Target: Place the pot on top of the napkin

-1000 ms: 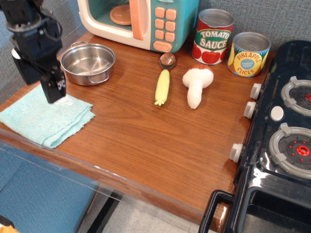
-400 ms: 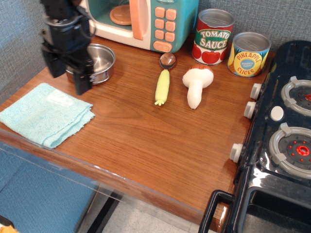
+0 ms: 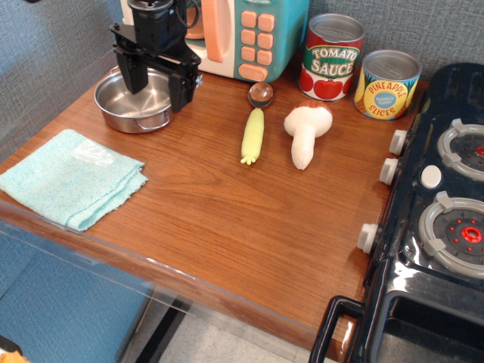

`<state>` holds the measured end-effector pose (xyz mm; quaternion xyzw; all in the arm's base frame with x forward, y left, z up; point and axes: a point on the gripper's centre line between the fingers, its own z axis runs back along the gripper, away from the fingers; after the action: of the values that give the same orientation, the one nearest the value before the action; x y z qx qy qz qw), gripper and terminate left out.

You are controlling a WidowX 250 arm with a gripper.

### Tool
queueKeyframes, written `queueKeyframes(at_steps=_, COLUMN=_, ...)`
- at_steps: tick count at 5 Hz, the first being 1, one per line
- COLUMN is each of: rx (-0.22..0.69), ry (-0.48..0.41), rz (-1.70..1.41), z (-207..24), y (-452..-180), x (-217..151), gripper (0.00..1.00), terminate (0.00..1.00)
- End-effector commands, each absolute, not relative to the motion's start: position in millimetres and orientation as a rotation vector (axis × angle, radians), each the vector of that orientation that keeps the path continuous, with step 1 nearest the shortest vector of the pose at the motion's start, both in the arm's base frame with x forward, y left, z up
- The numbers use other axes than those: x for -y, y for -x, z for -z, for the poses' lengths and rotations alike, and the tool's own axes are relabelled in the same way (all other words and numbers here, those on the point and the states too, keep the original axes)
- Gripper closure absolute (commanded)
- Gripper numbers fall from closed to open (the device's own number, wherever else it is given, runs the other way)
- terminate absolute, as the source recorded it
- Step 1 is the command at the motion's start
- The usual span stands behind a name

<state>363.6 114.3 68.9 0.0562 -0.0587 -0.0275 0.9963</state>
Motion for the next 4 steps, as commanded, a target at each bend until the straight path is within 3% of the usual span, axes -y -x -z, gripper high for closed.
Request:
queueKeyframes(at_steps=1, rx=0.098, ry=-0.111, rz=-0.146, z=-57, y=-396, x=-155, gripper=0.00, terminate=0.00)
queueKeyframes(at_steps=2, rx=0.081, ry=-0.095, rz=-0.169, z=-43, y=-397, x=-155, gripper=0.00, terminate=0.00)
queueKeyframes(at_steps=3, rx=0.089, ry=-0.094, rz=-0.173, z=-42, y=-394, x=-153, gripper=1.00, terminate=0.00)
queueKeyframes(at_steps=4, rx=0.109, ry=-0.095, rz=-0.170, z=-46, y=-394, x=-152, gripper=1.00, terminate=0.00)
